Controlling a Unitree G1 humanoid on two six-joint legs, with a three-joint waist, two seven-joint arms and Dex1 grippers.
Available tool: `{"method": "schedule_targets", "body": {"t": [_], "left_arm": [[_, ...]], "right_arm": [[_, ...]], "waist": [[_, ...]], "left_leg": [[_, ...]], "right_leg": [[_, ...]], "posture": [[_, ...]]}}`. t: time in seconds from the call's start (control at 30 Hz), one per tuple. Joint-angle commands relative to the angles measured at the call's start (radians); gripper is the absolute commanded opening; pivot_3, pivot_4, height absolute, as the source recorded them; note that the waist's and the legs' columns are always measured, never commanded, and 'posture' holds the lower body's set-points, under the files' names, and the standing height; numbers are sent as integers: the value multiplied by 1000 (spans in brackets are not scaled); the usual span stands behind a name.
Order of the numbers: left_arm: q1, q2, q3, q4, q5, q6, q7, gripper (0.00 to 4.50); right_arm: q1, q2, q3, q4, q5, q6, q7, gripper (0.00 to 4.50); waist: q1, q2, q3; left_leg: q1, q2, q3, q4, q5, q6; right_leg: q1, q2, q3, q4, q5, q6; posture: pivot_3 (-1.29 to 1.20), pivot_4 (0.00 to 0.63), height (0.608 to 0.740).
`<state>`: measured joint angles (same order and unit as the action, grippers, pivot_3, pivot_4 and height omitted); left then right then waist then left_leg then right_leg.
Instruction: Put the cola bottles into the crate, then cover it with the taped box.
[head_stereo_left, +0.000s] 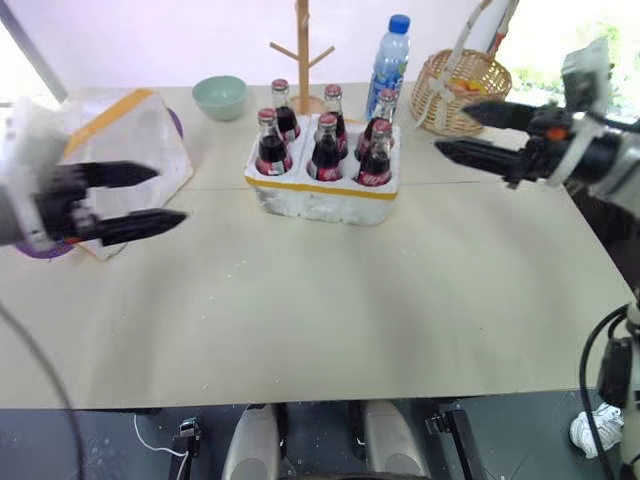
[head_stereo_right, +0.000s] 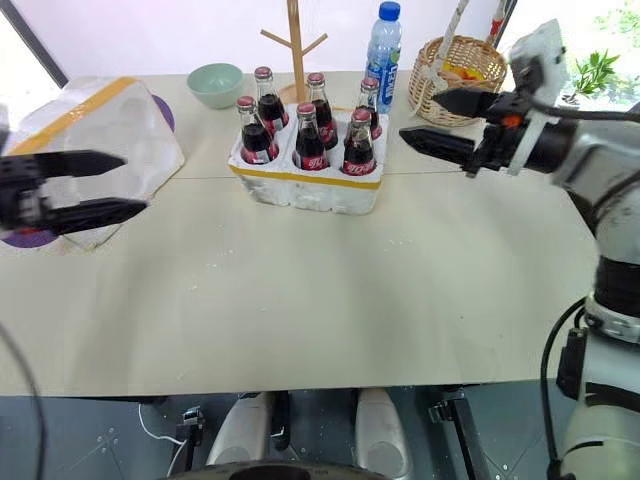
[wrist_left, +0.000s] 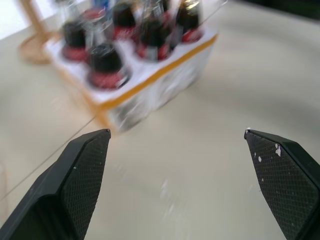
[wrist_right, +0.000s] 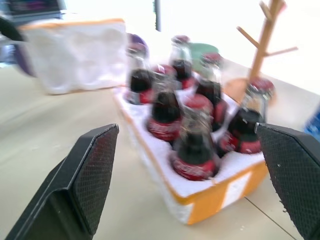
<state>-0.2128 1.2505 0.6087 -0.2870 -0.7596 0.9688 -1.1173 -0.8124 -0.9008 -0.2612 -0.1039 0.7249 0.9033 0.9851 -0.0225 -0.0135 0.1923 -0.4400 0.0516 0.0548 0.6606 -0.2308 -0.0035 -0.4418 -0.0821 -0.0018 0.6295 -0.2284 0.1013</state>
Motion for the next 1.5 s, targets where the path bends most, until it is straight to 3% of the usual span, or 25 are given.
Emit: {"method": "schedule_targets", "body": {"t": [0.03,0.17,0.27,0.37,0.5,0.67,0.83,0.97,1.2,1.3,1.5], "left_arm": [[179,77,220,21,150,18,-130,4500],[336,139,312,130,313,-33,-215,4500],[360,220,256,325,438,-121,-203,4500],[310,291,133,519,478,-227,-191,4500],[115,341,-145,745,502,-379,-159,4500],[-384,239,-524,993,678,-493,-215,4500],[-778,92,-752,1307,912,-628,-205,4500],[-936,24,-814,1473,994,-681,-197,4500],[-1002,-63,-823,1588,1048,-718,-131,4500],[-1014,-87,-810,1603,1046,-709,-145,3645],[-1004,-107,-807,1614,1053,-713,-123,567]], "right_arm": [[-54,-69,-39,-53,81,40,53,4459],[-48,-104,6,-57,55,1,98,4459],[-58,-85,31,-47,42,-23,95,4459],[-60,-67,40,-57,46,-32,79,4459],[-45,-60,29,-87,64,-24,63,4459],[-27,-67,-2,-118,89,-2,27,4459],[1,-76,-29,-155,116,20,-16,4459],[26,-89,-56,-201,142,39,-43,4459],[59,-112,-101,-239,183,62,-88,4459],[71,-111,-107,-257,198,65,-111,4500],[89,-117,-115,-271,218,63,-140,4500]], "waist": [[0,0,0],[9,-1,0],[8,-1,0],[5,0,0],[6,0,0],[15,-1,-1],[22,-3,-1],[21,-7,-1],[14,-8,-1],[12,-9,-1],[14,-9,-1]], "left_leg": [[0,0,1,0,0,0],[-1,0,1,0,0,-1],[-1,0,2,0,0,-1],[-2,0,5,-2,0,-1],[-4,-1,7,-5,0,-1],[-4,0,10,-7,0,-1],[-3,0,10,-3,1,-2],[-4,0,9,-2,1,-2],[-4,1,8,0,1,-1],[-5,1,8,1,1,-1],[-5,1,7,1,1,-1]], "right_leg": [[-1,0,0,0,-1,-2],[-2,-1,-1,-1,-2,-4],[-2,-4,-1,-2,-2,-4],[-4,-5,-1,-2,-2,-5],[-9,-5,-1,-1,-2,-4],[-10,-4,0,1,-2,-3],[-8,-3,0,3,1,1],[-8,-2,0,2,1,1],[-8,-3,0,3,1,1],[-7,-3,0,3,1,1],[-7,-3,0,4,1,1]], "posture": [[0,150,740],[0,150,740],[0,150,740],[0,150,740],[0,150,740],[0,150,740],[0,150,740],[0,150,740],[0,150,740],[0,150,740],[0,150,740]]}}
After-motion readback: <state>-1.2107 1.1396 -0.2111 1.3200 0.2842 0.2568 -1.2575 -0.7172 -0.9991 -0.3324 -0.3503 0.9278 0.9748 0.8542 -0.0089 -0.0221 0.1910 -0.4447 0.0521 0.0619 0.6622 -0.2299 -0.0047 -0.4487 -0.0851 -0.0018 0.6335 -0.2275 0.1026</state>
